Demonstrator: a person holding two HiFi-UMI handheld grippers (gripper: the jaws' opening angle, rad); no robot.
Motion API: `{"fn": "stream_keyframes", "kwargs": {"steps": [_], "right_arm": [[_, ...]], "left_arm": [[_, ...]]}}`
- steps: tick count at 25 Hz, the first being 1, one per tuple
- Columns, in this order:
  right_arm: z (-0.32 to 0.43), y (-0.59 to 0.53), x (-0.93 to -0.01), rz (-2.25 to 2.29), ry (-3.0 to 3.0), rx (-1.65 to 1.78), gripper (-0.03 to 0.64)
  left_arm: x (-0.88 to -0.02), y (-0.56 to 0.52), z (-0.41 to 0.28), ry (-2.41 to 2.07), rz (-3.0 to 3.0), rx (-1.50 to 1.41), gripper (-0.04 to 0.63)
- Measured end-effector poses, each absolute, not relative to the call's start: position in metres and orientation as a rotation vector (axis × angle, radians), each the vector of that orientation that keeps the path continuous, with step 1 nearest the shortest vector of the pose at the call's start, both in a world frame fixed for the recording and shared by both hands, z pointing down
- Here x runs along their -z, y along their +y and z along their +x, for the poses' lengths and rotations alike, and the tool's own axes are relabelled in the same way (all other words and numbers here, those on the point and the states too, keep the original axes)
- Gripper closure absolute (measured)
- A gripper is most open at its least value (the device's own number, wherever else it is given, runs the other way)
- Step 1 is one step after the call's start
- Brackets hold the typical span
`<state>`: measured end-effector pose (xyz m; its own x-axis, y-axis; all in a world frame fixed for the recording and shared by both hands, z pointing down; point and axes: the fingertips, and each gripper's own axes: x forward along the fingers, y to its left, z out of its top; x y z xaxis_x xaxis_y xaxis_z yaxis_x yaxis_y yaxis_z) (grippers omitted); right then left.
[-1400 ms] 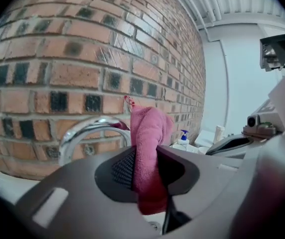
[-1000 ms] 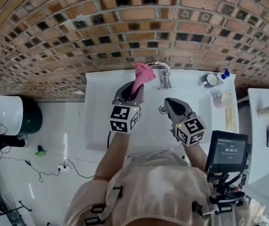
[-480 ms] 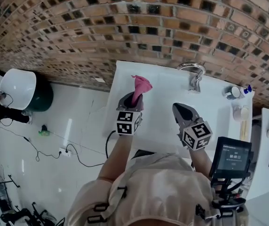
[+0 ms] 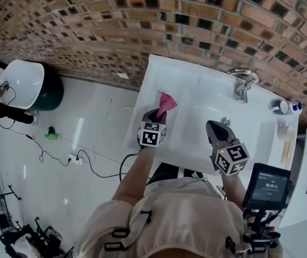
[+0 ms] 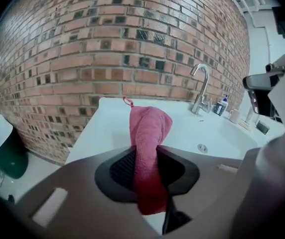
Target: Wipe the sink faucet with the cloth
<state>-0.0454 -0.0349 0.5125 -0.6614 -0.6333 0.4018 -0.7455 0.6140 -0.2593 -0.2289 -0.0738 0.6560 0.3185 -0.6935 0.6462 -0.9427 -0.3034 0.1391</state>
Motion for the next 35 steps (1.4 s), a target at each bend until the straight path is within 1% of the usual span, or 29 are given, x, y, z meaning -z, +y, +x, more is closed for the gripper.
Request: {"fn": "stream_keyframes", "kwargs": {"steps": [5, 6, 9, 10, 13, 18, 20, 21, 22, 24, 26, 28, 32, 35], "right_arm": [[-0.044, -0.033, -0.521, 1.159, -2.549, -0.637, 0.623], [-0.043, -0.033, -0.522, 1.166, -2.541, -0.647, 0.623], [-0.039, -0.033, -0.527, 1.186, -2.523, -0.665, 0.624], [-0.039, -0.034, -0.527, 1.192, -2.522, -0.664, 0.624], [-0.039, -0.036, -0.524, 1.209, -2.534, -0.649, 0.623], [-0.038, -0.044, -0.505, 1.235, -2.57, -0.596, 0.623], [-0.036, -0.049, -0.492, 1.259, -2.589, -0.549, 0.623], [-0.034, -0.052, -0.485, 1.273, -2.601, -0.521, 0.623], [-0.032, -0.055, -0.476, 1.289, -2.612, -0.495, 0.624], [-0.025, -0.06, -0.46, 1.322, -2.631, -0.449, 0.624], [-0.017, -0.062, -0.446, 1.356, -2.641, -0.409, 0.624], [-0.009, -0.063, -0.434, 1.385, -2.649, -0.373, 0.624], [0.004, -0.065, -0.418, 1.424, -2.671, -0.312, 0.624], [0.015, -0.064, -0.409, 1.439, -2.676, -0.275, 0.624]], "left_arm": [[-0.686, -0.067, -0.231, -1.368, 2.071, -0.677, 0.497], [-0.689, -0.065, -0.229, -1.351, 2.077, -0.689, 0.483], [-0.692, -0.063, -0.227, -1.334, 2.089, -0.708, 0.404], [-0.69, -0.063, -0.227, -1.337, 2.093, -0.709, 0.39], [-0.669, -0.068, -0.227, -1.379, 2.121, -0.672, 0.39], [-0.589, -0.087, -0.217, -1.481, 2.246, -0.49, 0.391], [-0.545, -0.096, -0.208, -1.501, 2.317, -0.374, 0.398], [-0.52, -0.101, -0.202, -1.509, 2.363, -0.318, 0.421], [-0.496, -0.105, -0.196, -1.52, 2.415, -0.27, 0.461], [-0.449, -0.109, -0.18, -1.521, 2.531, -0.171, 0.507], [-0.412, -0.107, -0.159, -1.455, 2.638, -0.047, 0.566], [-0.389, -0.102, -0.139, -1.373, 2.716, 0.031, 0.591], [-0.374, -0.096, -0.11, -1.308, 2.818, 0.03, 0.592], [-0.364, -0.09, -0.089, -1.209, 2.865, 0.09, 0.592]]}}
